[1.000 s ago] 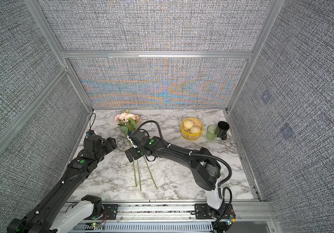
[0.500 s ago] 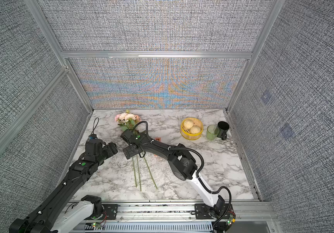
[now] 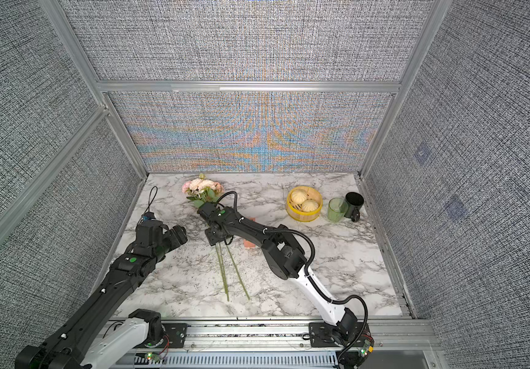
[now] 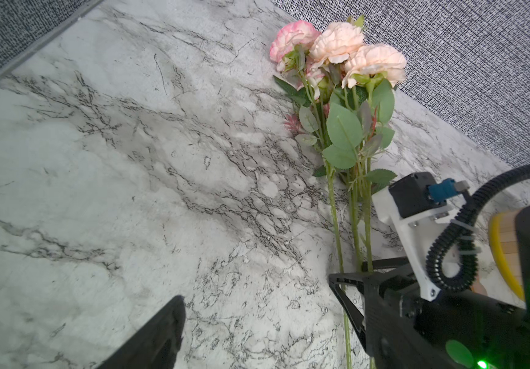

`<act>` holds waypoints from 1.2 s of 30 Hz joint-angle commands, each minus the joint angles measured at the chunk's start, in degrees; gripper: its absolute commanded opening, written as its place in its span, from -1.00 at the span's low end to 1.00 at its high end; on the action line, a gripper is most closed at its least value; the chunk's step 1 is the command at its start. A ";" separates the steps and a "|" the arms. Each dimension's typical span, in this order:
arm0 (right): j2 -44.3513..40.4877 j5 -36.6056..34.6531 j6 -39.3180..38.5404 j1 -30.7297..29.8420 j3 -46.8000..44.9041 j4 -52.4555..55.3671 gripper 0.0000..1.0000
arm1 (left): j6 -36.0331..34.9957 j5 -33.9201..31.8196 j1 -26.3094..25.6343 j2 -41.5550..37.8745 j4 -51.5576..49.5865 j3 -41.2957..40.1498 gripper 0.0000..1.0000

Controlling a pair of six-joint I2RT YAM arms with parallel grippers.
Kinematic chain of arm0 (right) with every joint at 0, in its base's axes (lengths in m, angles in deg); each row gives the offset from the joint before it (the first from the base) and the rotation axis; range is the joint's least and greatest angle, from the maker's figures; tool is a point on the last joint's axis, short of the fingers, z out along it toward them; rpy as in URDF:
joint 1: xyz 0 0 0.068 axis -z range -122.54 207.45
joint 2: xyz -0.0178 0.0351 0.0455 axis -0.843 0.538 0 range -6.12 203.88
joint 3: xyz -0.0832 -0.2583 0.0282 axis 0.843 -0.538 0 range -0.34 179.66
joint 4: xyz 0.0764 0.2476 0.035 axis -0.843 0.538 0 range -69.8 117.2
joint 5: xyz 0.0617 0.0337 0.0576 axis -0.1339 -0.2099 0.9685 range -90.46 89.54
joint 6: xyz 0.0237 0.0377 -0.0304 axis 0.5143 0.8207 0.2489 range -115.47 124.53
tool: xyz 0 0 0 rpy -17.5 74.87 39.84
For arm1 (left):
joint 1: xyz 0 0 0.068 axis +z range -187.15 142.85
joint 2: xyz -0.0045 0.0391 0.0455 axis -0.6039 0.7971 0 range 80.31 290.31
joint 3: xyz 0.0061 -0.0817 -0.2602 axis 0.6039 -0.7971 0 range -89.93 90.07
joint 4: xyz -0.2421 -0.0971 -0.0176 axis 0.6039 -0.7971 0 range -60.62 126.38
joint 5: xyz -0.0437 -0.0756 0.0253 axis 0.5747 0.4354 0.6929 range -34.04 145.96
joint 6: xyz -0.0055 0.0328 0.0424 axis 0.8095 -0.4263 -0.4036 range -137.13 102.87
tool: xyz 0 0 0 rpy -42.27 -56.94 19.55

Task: Wrap bouquets with tape
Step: Gather the flowers at the center of the board.

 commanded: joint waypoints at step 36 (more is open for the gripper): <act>-29.83 11.54 -56.89 -0.37 -35.33 -3.36 0.66 | -2.15 -4.16 0.03 -15.22 0.86 -1.27 0.76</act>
